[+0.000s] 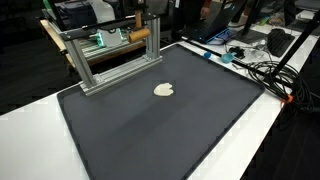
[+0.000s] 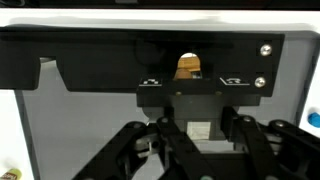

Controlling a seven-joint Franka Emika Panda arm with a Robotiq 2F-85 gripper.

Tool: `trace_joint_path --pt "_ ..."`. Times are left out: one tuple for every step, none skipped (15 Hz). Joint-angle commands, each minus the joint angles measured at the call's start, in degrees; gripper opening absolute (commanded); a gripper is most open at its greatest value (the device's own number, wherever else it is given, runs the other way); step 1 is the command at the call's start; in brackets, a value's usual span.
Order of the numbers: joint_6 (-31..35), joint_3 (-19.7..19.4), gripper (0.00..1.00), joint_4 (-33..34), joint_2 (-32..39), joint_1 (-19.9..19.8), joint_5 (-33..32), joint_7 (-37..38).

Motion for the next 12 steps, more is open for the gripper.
trace_joint_path --pt "-1.43 0.14 0.22 -3.88 -5.83 1.44 2.63 -1.67" --pt "-1.31 0.42 0.22 -4.69 -6.23 1.81 2.74 -1.47" --pt "-1.19 0.65 0.22 -5.22 -6.46 1.81 2.43 -1.31" --pt "-1.37 0.61 0.22 -5.6 -6.32 1.92 2.56 -1.43" --pt "-1.55 0.64 0.22 -5.98 -6.15 1.93 2.61 -1.36" --pt "-1.58 0.8 0.51 -6.4 -5.72 1.83 2.48 -1.01" --pt "-1.33 1.08 0.63 -6.72 -5.22 1.66 2.44 -0.2" --pt "-0.96 1.4 0.26 -7.07 -4.8 1.66 2.51 0.38" --pt "-0.45 1.82 0.25 -7.32 -4.44 1.5 2.31 1.36" --pt "-0.07 2.25 0.22 -7.49 -4.14 1.24 1.88 2.39" --pt "0.11 2.45 0.22 -7.56 -3.85 1.18 1.91 3.02" --pt "0.4 2.86 0.22 -7.67 -3.59 0.94 1.58 4.02"
